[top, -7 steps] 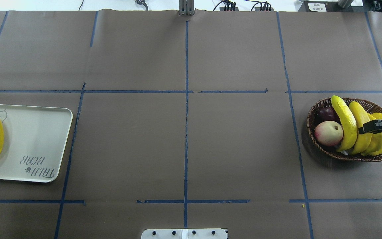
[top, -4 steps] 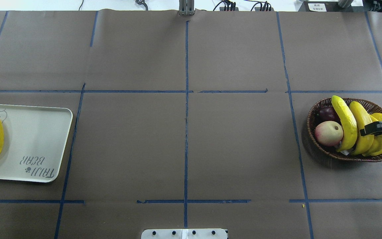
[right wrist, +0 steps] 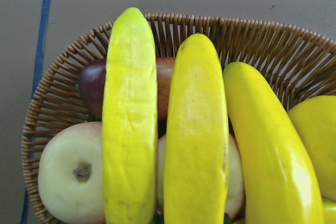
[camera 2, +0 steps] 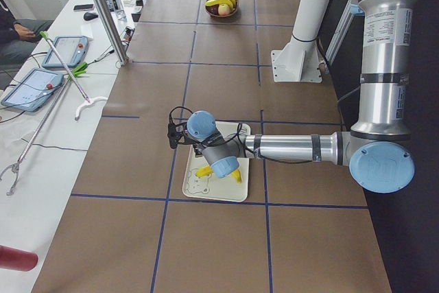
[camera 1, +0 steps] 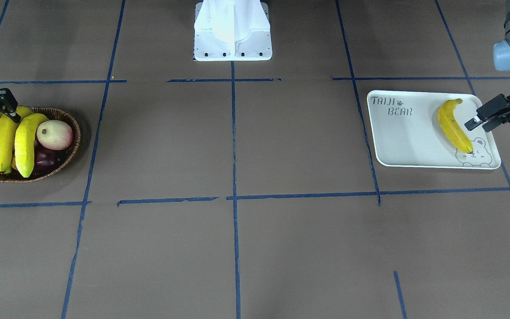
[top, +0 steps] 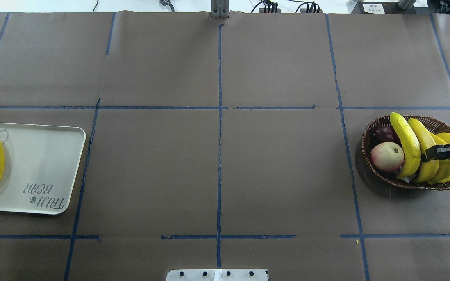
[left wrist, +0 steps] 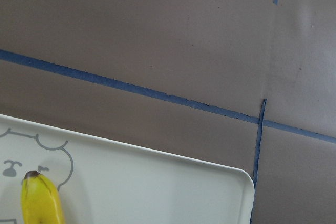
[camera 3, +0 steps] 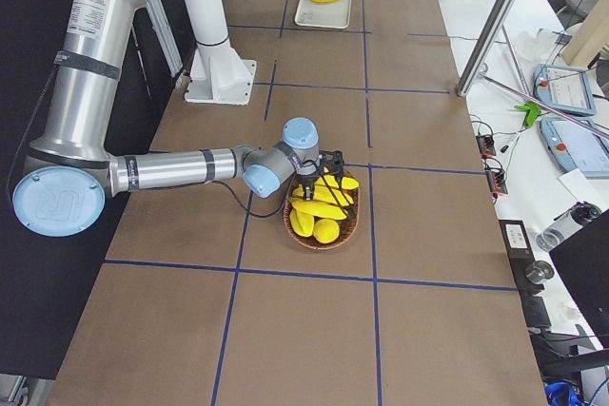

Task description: Transfer all bananas from basket to plate

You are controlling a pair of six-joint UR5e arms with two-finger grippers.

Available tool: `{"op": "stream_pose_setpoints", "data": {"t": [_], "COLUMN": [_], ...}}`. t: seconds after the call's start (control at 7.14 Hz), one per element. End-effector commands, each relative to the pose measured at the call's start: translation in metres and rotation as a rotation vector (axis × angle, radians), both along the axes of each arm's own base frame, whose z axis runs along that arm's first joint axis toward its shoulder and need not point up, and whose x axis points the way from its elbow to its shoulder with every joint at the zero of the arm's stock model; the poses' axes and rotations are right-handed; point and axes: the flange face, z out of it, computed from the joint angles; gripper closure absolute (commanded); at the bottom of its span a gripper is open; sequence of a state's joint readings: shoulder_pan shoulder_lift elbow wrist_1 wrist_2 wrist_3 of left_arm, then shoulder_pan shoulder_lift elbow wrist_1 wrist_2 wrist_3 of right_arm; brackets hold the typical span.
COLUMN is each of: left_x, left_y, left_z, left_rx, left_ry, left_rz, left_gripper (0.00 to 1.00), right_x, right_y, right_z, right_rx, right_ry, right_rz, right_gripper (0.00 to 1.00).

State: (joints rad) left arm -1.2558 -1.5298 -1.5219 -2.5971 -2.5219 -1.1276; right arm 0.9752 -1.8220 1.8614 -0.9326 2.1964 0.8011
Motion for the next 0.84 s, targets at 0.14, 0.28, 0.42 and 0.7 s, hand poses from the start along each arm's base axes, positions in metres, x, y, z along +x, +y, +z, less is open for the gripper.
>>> {"op": "stream_pose_setpoints", "data": {"t": [0.14,0.28,0.42,0.7], "left_x": [0.003,0.003,0.003,0.006], "left_y": [-0.005,-0.006,-0.006,-0.011], "left_z": [-0.002,-0.003,-0.004,-0.008], "left_rx": [0.004,0.004,0.005,0.014], "left_ry": [0.001,0.002,0.002,0.005], "left_rz": [0.003,0.002,0.002,0.004], "left_gripper": [0.01,0.01,0.01,0.01], "right_x": [0.034,0.061,0.083,0.081], "right_y": [-0.004,0.005,0.006,-0.018], "right_z": [-0.02,-0.044,-0.072,-0.112], "right_rx": [0.034,0.069,0.114,0.166], "right_ry": [-0.03,-0.048,-0.073,-0.155], "right_rz": [0.07,0.118,0.168,0.156], "right_gripper": [1.0,1.0,1.0,0.99]}}
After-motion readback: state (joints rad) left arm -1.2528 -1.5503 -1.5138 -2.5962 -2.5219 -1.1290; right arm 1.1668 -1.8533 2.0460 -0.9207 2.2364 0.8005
